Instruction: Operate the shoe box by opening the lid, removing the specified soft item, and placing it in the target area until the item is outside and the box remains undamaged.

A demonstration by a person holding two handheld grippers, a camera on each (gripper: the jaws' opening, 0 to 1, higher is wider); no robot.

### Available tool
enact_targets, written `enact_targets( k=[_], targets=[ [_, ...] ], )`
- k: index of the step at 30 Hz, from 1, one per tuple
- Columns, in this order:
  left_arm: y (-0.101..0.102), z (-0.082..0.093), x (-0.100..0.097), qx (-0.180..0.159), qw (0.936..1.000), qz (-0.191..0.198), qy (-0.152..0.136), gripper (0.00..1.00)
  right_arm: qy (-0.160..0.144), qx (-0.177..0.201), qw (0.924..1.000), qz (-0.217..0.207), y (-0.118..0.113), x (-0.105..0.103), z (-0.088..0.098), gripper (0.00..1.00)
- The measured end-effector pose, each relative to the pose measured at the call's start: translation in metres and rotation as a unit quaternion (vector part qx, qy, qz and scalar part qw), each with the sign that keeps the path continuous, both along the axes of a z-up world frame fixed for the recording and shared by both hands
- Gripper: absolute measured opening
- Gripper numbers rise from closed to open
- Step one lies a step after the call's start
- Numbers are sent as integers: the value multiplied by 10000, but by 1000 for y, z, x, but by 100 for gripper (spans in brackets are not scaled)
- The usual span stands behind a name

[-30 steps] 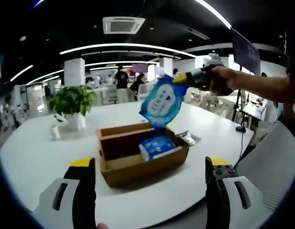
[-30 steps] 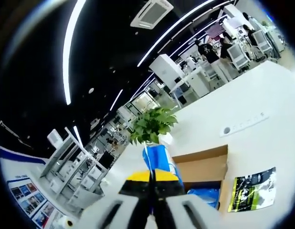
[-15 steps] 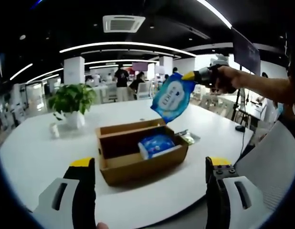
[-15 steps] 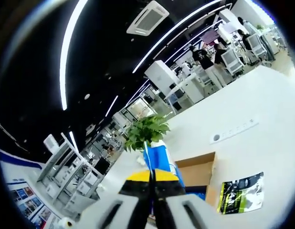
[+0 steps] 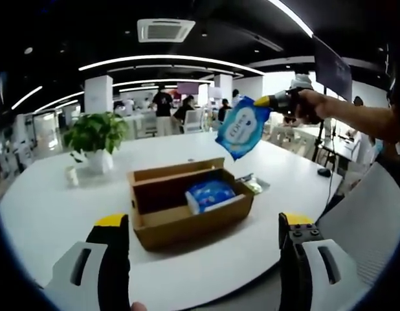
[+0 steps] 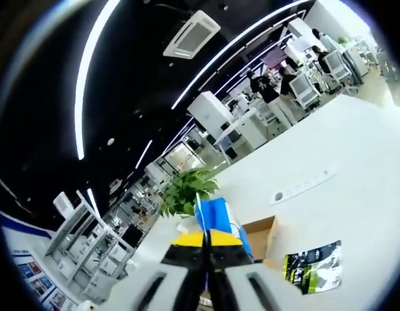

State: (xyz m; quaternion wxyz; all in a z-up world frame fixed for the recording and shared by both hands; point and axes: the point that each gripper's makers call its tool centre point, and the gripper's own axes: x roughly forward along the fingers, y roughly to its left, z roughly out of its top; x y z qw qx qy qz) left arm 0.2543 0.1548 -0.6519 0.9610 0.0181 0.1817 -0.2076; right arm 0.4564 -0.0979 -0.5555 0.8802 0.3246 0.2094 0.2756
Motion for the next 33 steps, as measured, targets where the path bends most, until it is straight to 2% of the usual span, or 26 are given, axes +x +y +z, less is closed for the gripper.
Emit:
enact_targets(
  k=[12, 20, 28, 33],
  targets=[
    [2, -2, 0, 45, 10000, 26, 41, 99, 71, -56, 9996, -256, -26, 3, -15, 0],
    [5, -3, 1, 47, 9999, 108, 57, 98, 254, -102, 9989, -380, -39, 4, -37, 0],
    [1, -5, 0, 114, 9999, -29, 101, 98, 464, -141, 9975, -509, -39, 4, -62, 0],
    [4, -4, 0, 75, 9999, 65, 94, 98, 585, -219, 9967, -523, -34, 6, -81, 0]
  ],
)
